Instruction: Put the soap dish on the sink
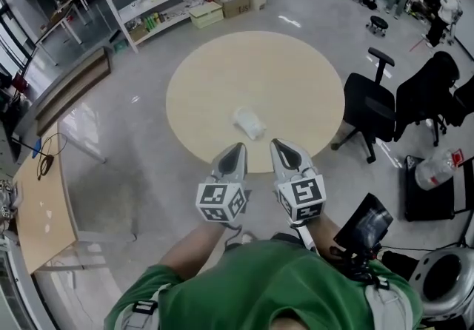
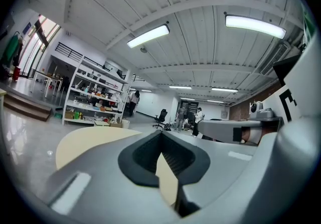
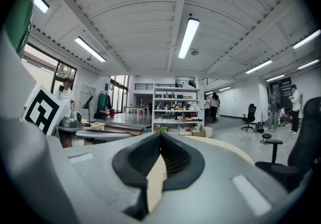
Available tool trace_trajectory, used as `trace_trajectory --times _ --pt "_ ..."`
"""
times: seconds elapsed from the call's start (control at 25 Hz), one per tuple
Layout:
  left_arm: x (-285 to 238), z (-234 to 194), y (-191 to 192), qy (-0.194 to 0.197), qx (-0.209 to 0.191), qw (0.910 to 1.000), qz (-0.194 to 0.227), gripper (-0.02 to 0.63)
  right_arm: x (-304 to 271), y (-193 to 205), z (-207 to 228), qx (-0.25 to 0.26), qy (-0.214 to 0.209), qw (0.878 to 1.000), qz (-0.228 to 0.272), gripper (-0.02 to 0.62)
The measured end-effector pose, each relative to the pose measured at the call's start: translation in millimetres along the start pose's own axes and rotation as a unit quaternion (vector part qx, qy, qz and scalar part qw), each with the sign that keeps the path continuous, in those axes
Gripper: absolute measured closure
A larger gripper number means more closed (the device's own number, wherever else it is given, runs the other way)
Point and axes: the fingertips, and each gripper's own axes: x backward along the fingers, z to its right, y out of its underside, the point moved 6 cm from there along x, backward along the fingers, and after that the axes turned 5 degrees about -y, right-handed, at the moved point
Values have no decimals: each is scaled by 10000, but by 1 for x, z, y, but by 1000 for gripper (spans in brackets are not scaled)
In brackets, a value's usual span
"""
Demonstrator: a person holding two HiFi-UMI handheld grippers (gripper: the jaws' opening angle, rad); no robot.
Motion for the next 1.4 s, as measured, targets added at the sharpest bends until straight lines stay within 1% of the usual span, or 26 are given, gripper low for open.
trace_trajectory --times 0.08,0.36,0.6,0.72,1.0,1.4 --pt "3 6 -3 -45 -10 10000 56 600 5 -2 1 60 -51 9999 82 594" --pt "12 41 6 -245 38 9997 65 600 36 3 15 74 -262 9996 26 594" --pt "25 57 14 -382 57 9992 137 600 54 9 14 61 -418 9991 26 594" --pt "30 66 19 -424 52 9989 176 600 64 13 17 6 -425 9991 55 594" --pt "35 70 10 -358 -48 9990 261 600 70 8 13 -78 -370 9992 135 594" --pt "32 69 5 -231 -31 9992 310 600 68 3 12 135 -354 9992 140 594"
